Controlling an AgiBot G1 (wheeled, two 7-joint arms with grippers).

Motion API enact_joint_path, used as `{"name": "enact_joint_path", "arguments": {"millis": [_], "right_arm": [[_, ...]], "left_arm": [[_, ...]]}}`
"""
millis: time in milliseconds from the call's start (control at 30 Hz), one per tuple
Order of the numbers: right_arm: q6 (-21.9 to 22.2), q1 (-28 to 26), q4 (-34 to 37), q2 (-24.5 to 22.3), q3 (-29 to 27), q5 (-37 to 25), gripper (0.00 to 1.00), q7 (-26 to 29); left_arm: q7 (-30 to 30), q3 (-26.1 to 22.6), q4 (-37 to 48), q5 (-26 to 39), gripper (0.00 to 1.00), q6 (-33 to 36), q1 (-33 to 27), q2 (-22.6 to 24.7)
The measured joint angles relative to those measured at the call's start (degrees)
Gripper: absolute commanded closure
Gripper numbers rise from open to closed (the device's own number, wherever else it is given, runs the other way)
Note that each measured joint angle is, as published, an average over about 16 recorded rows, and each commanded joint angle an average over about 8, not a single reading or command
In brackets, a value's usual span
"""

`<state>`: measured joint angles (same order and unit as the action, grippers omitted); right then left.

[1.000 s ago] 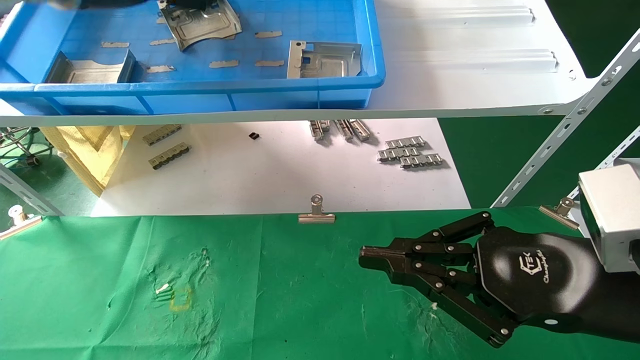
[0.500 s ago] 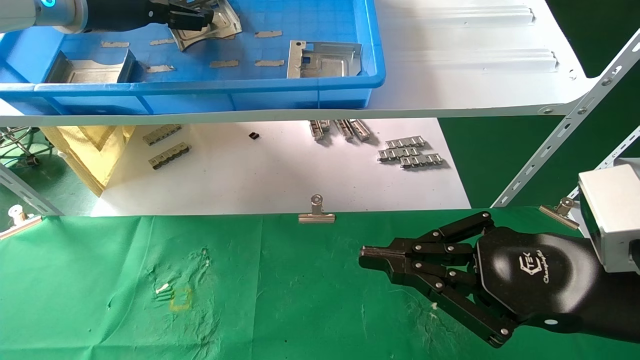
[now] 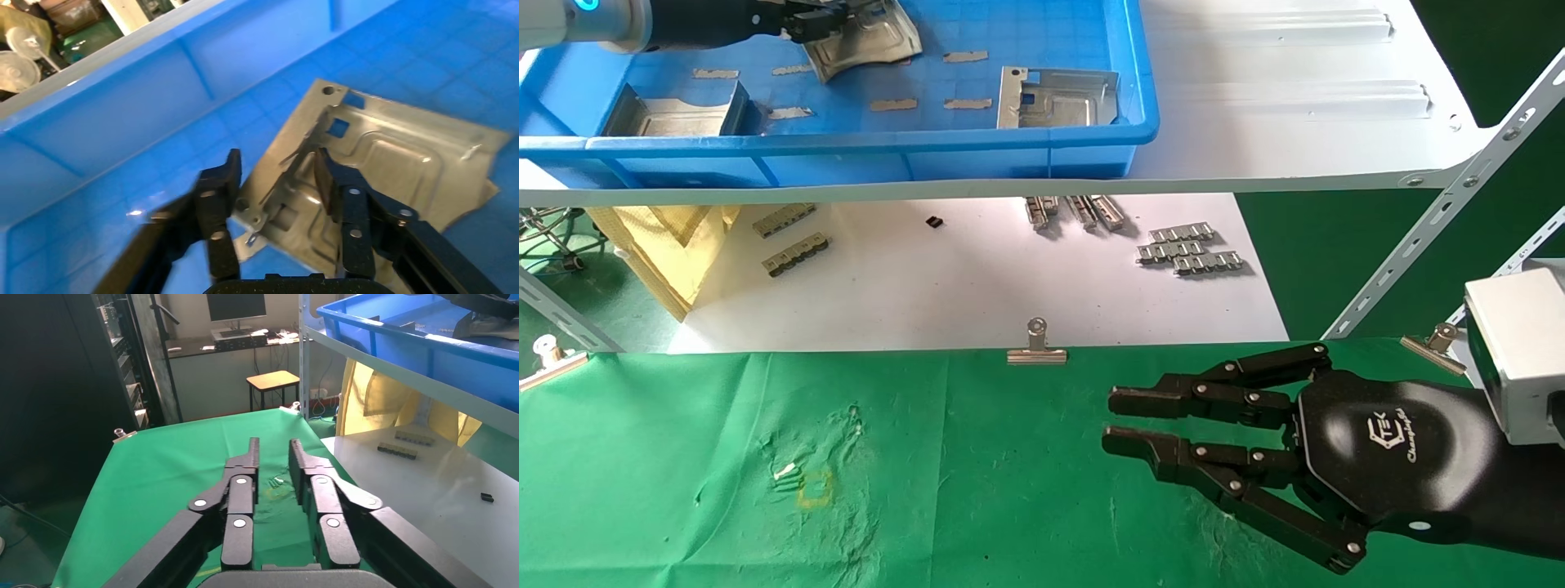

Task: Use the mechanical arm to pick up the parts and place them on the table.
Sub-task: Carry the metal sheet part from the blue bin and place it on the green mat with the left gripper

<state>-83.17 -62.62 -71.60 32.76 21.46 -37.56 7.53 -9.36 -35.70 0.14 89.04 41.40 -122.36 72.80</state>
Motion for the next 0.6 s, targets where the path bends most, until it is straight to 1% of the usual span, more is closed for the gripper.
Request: {"name": "enact_joint_path", "arguments": {"millis": [367, 600], "right_arm": [[0.00, 0.00, 0.00, 0.00, 0.00, 0.00, 0.00, 0.00], [0.00, 0.00, 0.00, 0.00, 0.00, 0.00, 0.00, 0.00]], "left_arm": [[-0.57, 0.19, -0.01, -0.28, 1.00, -1.62, -0.57, -0.54], [-0.64, 0.99, -0.66, -1.44, 1.00, 0.24, -1.35, -1.49]]}}
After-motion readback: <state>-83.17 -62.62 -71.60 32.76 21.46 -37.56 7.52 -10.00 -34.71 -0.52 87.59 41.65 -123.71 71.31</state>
